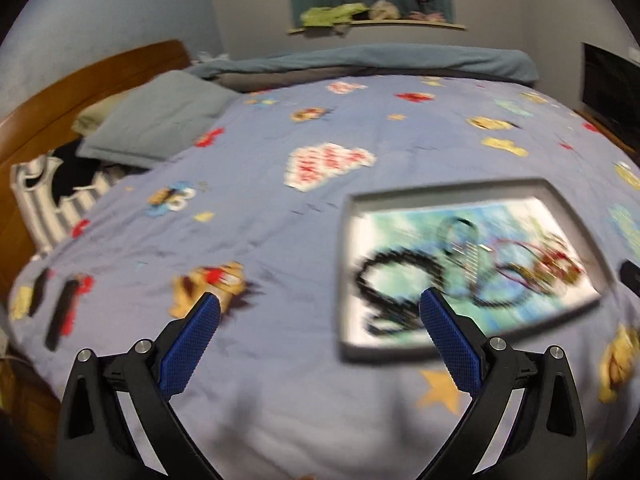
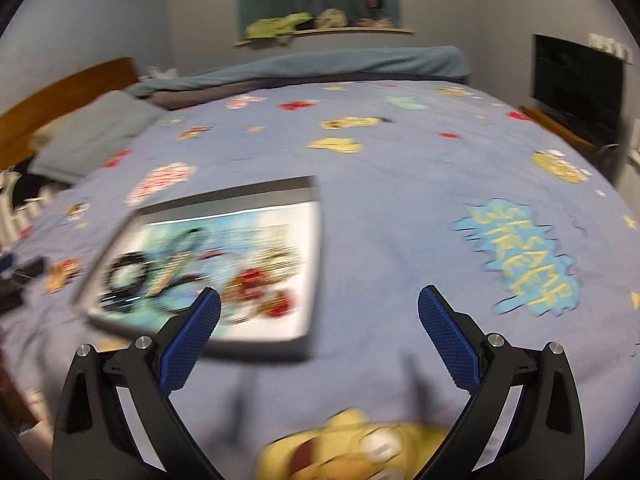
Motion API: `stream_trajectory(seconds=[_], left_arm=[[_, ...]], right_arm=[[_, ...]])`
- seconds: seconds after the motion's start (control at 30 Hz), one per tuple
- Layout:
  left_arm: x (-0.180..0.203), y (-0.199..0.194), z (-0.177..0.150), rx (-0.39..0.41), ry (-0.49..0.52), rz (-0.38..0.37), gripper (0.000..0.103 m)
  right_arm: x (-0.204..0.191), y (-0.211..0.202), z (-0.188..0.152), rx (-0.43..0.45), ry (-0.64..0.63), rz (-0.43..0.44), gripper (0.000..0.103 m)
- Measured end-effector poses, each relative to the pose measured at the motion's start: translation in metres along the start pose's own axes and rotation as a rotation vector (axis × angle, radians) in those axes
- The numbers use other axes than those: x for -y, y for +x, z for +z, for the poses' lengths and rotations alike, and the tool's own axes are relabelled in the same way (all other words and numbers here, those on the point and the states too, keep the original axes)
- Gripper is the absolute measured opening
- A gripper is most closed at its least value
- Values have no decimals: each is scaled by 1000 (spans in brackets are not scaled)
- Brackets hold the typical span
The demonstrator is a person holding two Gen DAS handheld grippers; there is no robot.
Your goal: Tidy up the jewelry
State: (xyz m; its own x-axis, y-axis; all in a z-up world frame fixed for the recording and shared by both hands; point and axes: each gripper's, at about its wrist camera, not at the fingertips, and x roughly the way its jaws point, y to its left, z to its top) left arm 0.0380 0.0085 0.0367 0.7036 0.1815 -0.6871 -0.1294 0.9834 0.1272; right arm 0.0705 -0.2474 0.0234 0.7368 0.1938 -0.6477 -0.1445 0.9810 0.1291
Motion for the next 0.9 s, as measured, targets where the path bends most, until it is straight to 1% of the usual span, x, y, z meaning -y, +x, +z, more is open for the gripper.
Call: stream_trajectory(seconds=[0.03, 0.07, 0.13, 0.2, 0.3, 0.37, 0.43, 0.5, 0.6, 0.73, 0.9], left_arm=[[2, 2, -2, -18, -6, -47, 99], [5, 5, -6, -39, -9, -114, 99], [6, 10, -10, -42, -16, -175, 99], [7, 13, -11, -39, -36, -191, 99], [8, 22, -13, -66, -42, -248, 99], [9, 24, -15, -82, -56, -274, 99], [9, 25, -16, -76, -62, -261, 99], [11, 23, -17, -57, -40, -217, 99], [15, 22, -18, -42, -7, -174, 99], [16, 23, -17, -43, 4, -186, 99], [17, 19, -17, -24, 16, -169, 99]], right_arm=[[-5, -4, -1, 4, -8, 13, 98], [-7, -6, -1, 10, -14, 13, 98], [-11, -10, -4, 15, -26, -3, 98], [-13, -11, -7, 7, -25, -13, 98], [-22, -4, -12, -29, -39, -31, 98], [-28, -4, -15, -28, -57, -34, 98], [-32, -4, -16, -16, -71, -47, 98], [-31, -2, -16, -13, -74, -56, 98], [-33, 0, -17, -16, -75, -53, 98], [-36, 4, -19, -22, -91, -57, 98], [-36, 3, -19, -19, -91, -59, 98]])
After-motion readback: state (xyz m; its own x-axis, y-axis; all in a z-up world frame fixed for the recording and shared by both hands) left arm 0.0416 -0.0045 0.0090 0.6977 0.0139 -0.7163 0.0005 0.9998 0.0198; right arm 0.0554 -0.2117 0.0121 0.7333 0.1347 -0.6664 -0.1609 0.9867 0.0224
